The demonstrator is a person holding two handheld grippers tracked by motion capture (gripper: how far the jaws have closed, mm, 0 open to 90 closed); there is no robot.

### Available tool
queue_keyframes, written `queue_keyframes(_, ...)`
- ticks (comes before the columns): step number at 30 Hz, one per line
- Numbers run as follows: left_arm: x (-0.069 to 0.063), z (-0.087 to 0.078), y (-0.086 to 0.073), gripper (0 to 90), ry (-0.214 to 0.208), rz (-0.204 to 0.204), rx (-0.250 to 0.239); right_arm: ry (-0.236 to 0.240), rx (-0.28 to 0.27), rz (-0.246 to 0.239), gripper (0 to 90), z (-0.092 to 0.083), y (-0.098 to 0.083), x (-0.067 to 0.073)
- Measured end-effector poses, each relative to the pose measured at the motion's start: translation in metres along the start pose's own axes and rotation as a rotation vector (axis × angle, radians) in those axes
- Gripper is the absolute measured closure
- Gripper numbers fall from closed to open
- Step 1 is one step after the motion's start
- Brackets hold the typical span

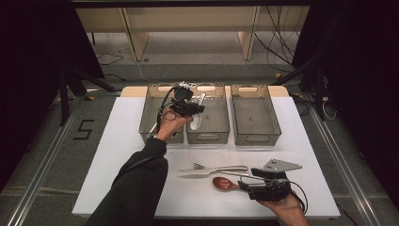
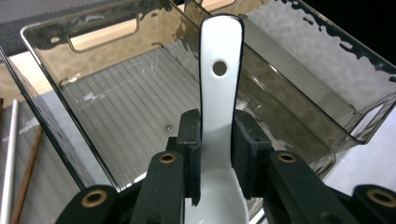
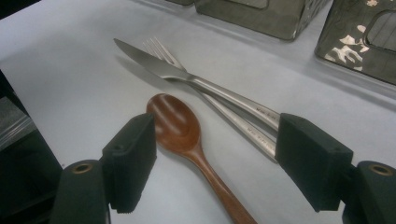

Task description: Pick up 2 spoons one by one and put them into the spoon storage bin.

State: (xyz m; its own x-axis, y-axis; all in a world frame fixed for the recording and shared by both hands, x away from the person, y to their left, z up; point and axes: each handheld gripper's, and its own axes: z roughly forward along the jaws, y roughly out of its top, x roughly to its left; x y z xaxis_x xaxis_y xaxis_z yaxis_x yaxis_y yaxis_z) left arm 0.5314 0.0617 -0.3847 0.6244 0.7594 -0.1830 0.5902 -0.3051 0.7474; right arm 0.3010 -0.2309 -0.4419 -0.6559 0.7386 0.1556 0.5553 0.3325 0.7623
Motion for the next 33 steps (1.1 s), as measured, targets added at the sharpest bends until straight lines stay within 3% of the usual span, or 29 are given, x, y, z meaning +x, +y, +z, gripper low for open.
queue_keyframes(11,-0.001,0.008,-0.005,71.6,0.003,0.005,0.041,0.000,0.001,0.000,30.0,0.000,0.000,0.000)
queue_keyframes(16,0.000,0.001,-0.003,54.3,0.016,-0.027,0.038,-0.001,-0.001,0.002,30.0,-0.001,0.000,0.000)
queue_keyframes(20,0.002,-0.009,-0.002,44.7,0.019,-0.037,0.036,-0.001,0.000,-0.001,29.9,0.000,0.000,0.000)
queue_keyframes(25,0.001,-0.032,-0.006,35.5,-0.010,-0.028,0.020,-0.002,-0.001,0.000,29.9,-0.001,0.000,0.000)
queue_keyframes(33,-0.001,-0.070,-0.030,27.5,-0.034,-0.018,-0.027,0.001,0.004,-0.003,29.9,0.000,0.001,0.002)
